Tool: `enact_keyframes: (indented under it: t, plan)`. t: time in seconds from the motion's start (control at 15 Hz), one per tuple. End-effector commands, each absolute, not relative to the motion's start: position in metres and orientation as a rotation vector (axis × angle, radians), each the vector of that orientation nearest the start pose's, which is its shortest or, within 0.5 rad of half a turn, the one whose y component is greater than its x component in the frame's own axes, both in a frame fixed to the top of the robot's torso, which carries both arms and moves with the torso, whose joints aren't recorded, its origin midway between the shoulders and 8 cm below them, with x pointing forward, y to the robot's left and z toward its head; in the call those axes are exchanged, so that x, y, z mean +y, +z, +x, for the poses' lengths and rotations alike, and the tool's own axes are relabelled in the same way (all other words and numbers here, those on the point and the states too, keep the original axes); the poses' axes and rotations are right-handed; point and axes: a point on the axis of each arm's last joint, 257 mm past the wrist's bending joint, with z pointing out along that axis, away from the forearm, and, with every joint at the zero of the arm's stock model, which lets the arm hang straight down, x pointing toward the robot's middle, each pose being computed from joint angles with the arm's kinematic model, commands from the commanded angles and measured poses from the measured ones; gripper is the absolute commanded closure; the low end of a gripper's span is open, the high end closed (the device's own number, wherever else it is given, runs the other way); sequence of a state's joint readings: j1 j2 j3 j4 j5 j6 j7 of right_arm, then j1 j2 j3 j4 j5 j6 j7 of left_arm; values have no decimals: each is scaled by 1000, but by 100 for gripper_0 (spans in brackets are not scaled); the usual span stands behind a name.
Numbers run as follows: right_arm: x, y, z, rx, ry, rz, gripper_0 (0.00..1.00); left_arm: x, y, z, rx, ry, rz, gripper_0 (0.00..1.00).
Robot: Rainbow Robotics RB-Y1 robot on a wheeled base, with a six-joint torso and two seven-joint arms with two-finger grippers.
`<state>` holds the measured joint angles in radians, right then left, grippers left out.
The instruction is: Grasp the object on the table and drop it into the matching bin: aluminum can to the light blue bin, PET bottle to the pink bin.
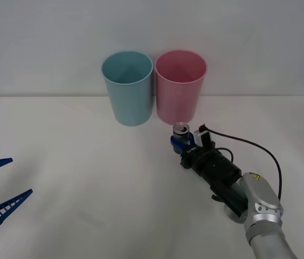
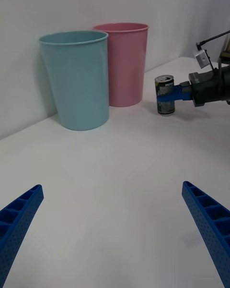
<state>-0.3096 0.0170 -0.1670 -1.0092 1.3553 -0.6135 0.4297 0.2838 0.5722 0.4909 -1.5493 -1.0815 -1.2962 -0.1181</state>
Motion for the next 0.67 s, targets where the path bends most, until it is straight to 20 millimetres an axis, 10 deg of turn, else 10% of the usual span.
enact_keyframes:
  t: [0.07,0.67]
  plan:
    - [-84,-293,561,1575,409,-489,100,345,-202,347,1546,-457,783,0]
    - [-139,-249,527,1488,508,-421,100,345,-202,347,1546,-457,783,0]
